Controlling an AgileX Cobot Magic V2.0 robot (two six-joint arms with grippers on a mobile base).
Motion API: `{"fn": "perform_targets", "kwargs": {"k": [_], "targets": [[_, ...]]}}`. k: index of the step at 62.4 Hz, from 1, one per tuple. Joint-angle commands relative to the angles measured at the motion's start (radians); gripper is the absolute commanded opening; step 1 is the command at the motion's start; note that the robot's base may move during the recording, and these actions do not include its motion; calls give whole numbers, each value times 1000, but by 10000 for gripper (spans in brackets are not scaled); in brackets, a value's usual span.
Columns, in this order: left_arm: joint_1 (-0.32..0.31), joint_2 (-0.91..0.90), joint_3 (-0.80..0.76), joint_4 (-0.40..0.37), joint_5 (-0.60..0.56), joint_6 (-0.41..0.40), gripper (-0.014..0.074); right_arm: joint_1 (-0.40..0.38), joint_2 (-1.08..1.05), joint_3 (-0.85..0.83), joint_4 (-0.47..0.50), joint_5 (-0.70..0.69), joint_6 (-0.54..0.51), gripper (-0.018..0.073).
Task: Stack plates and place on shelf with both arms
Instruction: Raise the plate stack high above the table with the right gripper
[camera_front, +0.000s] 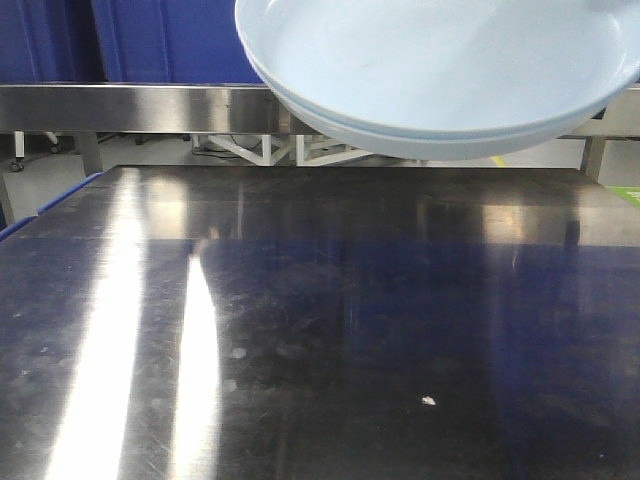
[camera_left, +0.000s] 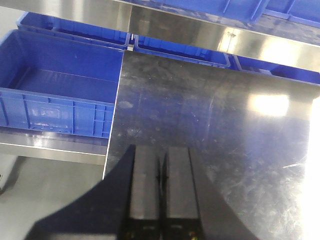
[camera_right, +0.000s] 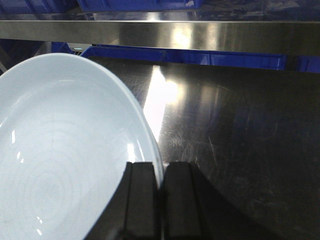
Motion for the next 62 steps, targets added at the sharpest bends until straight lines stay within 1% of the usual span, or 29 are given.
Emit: {"fn": "perform_targets", "kwargs": {"k": [1,62], "targets": [[-7,-3,-28,-12,-87,-6,101,1,-21,-31,1,-106,-5,48],[-7,-3,-28,-12,-87,-6,101,1,-21,-31,1,-106,-5,48]]}}
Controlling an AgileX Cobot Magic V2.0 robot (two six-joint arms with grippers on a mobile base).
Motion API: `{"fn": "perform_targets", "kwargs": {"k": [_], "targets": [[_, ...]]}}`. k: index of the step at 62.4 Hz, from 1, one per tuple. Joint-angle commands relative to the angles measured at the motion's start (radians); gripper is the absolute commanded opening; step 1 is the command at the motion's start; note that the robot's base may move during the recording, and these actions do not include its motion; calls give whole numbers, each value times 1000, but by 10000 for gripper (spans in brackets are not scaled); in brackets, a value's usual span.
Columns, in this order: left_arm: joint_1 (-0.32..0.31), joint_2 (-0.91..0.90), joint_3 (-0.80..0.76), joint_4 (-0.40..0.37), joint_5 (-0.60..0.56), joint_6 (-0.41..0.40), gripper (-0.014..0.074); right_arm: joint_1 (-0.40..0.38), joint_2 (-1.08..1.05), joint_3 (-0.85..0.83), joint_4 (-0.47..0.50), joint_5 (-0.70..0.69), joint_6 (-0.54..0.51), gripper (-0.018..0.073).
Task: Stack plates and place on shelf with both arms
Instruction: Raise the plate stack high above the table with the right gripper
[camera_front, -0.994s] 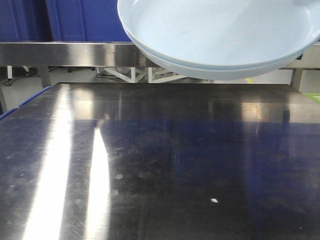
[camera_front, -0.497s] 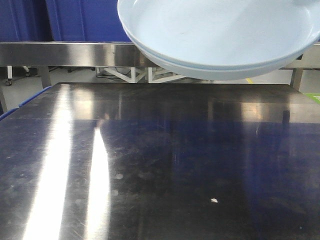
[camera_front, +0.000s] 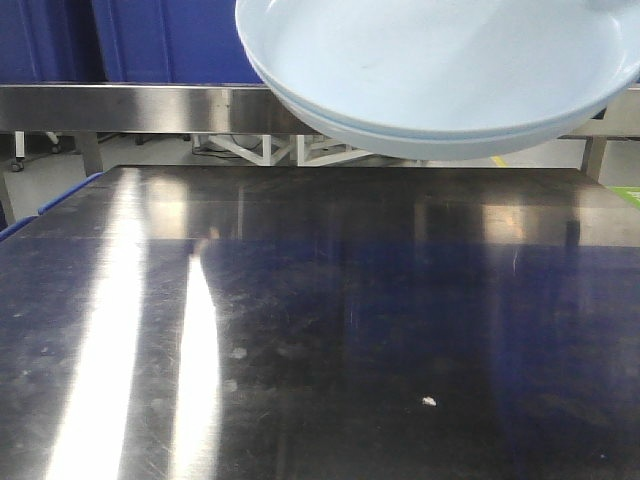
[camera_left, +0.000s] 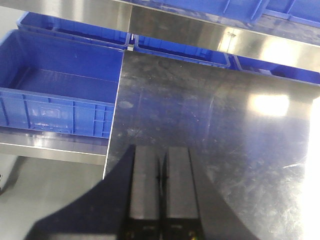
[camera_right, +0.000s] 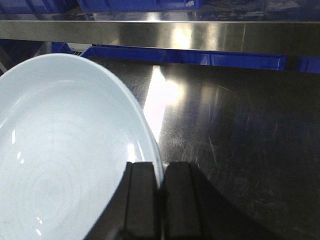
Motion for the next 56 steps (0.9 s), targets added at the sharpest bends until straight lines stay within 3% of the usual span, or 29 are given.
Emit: {"fn": "perform_targets", "kwargs": {"k": [1,56], "targets": [[-7,-3,-28,-12,-87,-6,101,1,-21,-31,1,-106,-5,48],[-7,-3,-28,-12,-87,-6,101,1,-21,-31,1,-106,-5,48]]}}
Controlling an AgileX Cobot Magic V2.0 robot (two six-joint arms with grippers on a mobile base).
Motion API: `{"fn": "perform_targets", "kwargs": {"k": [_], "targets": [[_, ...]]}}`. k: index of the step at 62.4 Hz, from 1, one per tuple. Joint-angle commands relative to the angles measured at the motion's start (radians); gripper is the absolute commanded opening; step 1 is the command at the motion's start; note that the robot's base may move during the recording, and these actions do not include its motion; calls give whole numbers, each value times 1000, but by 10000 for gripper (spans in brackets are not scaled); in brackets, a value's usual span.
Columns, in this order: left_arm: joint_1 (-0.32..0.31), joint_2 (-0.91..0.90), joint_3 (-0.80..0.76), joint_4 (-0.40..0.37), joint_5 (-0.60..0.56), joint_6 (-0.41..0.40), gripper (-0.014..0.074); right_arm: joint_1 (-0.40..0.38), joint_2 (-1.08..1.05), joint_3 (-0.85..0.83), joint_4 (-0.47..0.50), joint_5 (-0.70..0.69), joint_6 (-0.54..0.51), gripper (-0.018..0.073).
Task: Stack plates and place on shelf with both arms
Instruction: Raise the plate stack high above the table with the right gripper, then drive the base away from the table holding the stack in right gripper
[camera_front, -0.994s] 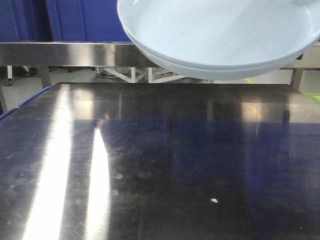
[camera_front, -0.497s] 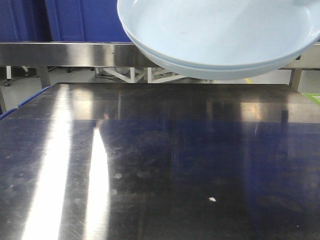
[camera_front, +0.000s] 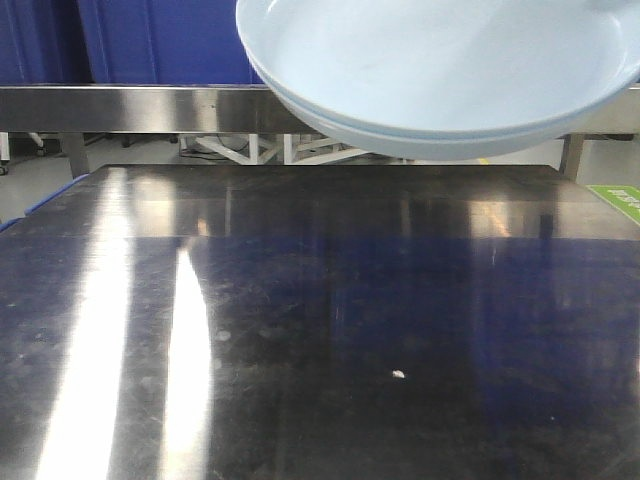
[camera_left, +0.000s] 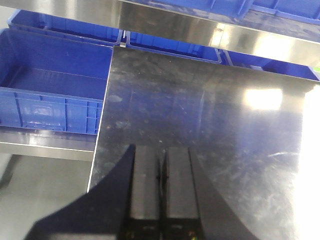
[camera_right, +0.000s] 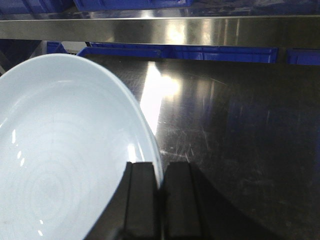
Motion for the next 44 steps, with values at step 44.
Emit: {"fn": "perform_targets", "kwargs": {"k": [44], "targets": [[-7,-3,-28,-12,-87,-6,101,1,-19,-31,1,-106,-5,48]]}}
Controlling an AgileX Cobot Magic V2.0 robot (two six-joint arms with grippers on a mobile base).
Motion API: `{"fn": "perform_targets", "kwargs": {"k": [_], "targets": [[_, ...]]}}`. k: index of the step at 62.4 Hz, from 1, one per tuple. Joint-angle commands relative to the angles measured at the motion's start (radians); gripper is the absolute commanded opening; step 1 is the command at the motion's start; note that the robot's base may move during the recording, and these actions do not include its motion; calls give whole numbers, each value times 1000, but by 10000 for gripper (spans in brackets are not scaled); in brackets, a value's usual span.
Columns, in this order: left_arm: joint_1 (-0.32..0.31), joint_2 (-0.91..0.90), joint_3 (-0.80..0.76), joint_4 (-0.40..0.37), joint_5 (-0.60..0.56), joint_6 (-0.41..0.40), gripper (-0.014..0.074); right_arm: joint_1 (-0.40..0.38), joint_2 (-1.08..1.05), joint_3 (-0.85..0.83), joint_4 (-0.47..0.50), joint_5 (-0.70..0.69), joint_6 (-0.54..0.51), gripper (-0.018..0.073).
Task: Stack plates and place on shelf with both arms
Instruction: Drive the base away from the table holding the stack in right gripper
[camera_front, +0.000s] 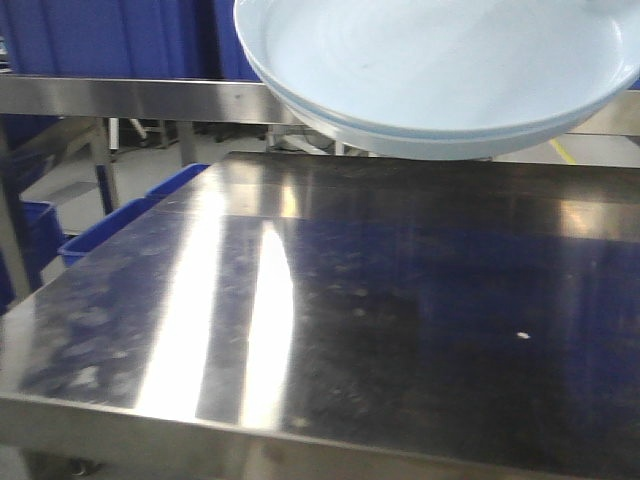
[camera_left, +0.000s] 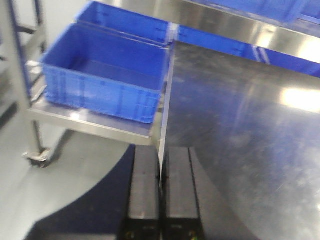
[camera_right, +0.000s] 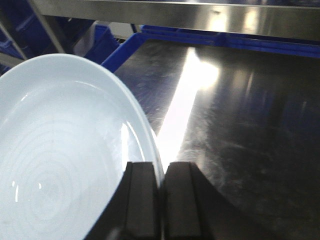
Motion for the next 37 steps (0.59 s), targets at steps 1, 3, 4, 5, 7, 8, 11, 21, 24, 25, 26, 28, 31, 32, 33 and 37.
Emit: {"fn": "perform_targets", "kwargs": {"k": [1,3,4,5,7,8,11,21,24,25,26,28,31,32,33,37], "targets": [[-7,-3,-28,-12,-87,-6,101,1,-19,-31,1,-106,-5,48],[-7,-3,-28,-12,-87,-6,101,1,-19,-31,1,-106,-5,48],[-7,-3,-28,-12,-87,-6,101,1,-19,-31,1,-106,-5,48],[-7,-3,-28,-12,-87,-6,101,1,-19,-31,1,-106,-5,48],[-7,-3,-28,-12,-87,-6,101,1,-19,-31,1,-106,-5,48],[-7,-3,-28,-12,-87,-6,101,1,-19,-31,1,-106,-5,48],[-7,-3,-28,-12,-87,-6,101,1,-19,-31,1,-106,-5,48],[-7,-3,-28,-12,-87,-6,101,1,-19,-31,1,-106,-5,48],[-7,-3,-28,-12,-87,-6,101,1,-19,-31,1,-106,-5,48],[-7,-3,-28,-12,-87,-6,101,1,-19,-31,1,-106,-5,48],[-7,-3,-28,-12,-87,-6,101,1,-19,-31,1,-106,-5,48],[-7,-3,-28,-12,-87,-6,101,1,-19,-31,1,-106,-5,48],[-7,-3,-28,-12,-87,-6,101,1,-19,-31,1,-106,-5,48],[-7,-3,-28,-12,-87,-6,101,1,-19,-31,1,-106,-5,48],[-7,-3,-28,-12,-87,-6,101,1,-19,-31,1,-106,-5,48],[-7,-3,-28,-12,-87,-6,101,1,-19,-31,1,-106,-5,48]]}}
